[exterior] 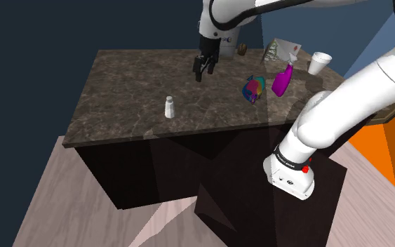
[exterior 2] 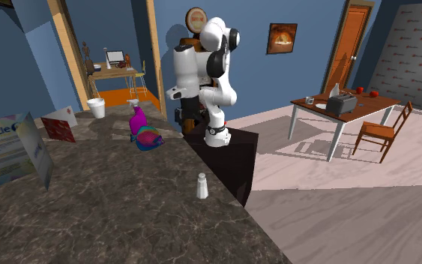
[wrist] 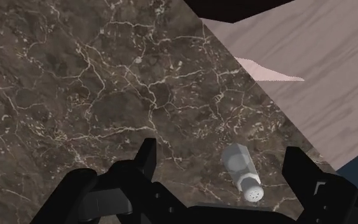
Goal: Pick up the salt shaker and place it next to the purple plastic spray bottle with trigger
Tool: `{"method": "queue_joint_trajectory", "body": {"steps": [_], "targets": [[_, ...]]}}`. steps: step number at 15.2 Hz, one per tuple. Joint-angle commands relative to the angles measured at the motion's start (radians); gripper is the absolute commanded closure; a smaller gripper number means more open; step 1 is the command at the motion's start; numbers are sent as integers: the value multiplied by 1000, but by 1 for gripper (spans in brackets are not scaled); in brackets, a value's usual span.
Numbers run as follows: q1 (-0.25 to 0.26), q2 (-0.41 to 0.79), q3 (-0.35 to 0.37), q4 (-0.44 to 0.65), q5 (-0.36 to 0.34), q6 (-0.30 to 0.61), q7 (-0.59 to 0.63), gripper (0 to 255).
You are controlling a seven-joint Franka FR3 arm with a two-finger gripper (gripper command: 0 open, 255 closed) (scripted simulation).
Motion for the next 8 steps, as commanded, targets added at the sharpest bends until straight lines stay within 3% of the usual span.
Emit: {"method": "queue_joint_trajectory", "body": {"steps": [1,8], "targets": [[9,71,13,20,6,54,9,0],[41,321,57,149,8,182,51,0]]}}
